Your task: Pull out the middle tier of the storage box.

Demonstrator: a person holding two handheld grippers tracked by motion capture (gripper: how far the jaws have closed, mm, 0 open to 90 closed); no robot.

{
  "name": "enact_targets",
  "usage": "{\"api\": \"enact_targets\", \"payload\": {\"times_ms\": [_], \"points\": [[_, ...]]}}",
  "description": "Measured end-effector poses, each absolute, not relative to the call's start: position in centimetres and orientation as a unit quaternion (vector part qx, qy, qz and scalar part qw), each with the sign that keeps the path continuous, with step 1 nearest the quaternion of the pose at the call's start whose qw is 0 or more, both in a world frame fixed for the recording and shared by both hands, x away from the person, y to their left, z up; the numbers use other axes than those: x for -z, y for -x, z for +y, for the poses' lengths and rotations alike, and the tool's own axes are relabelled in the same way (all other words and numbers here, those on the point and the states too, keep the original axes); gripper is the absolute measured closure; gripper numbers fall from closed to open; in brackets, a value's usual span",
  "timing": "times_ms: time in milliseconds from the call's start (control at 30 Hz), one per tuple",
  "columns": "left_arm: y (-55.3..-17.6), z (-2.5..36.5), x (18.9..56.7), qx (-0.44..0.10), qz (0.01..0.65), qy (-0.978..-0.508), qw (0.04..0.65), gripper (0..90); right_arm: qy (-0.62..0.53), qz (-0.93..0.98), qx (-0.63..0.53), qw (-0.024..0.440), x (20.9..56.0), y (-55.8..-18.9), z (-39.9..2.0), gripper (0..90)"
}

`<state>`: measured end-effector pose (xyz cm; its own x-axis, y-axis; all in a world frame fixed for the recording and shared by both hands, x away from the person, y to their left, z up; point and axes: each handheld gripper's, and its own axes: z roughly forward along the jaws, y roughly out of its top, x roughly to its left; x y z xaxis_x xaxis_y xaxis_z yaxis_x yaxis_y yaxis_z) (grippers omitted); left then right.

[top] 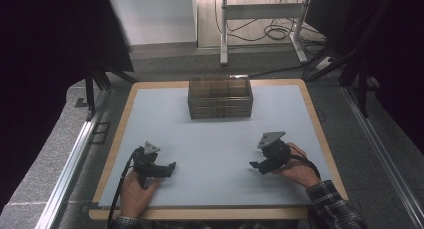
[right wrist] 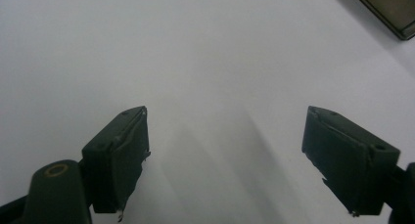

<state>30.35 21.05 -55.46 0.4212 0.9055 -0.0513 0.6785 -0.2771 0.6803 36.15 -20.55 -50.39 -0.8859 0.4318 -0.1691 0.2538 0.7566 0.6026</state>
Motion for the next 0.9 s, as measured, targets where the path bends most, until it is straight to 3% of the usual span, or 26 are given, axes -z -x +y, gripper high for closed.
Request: {"api": "enact_targets", "payload": {"times_ms": [267,900], "points": [[-30.3,21.0,55.5,-0.177,0.508,-0.779,0.321,0.0,-0.154,0.928,-0.276,0.196,49.9,-36.0,-19.5,19.8],[-30.3,21.0,55.4,-0.176,0.508,-0.78,0.32,0.0,-0.136,0.926,-0.273,0.225,49.6,-36.6,-18.0,19.8]]}}
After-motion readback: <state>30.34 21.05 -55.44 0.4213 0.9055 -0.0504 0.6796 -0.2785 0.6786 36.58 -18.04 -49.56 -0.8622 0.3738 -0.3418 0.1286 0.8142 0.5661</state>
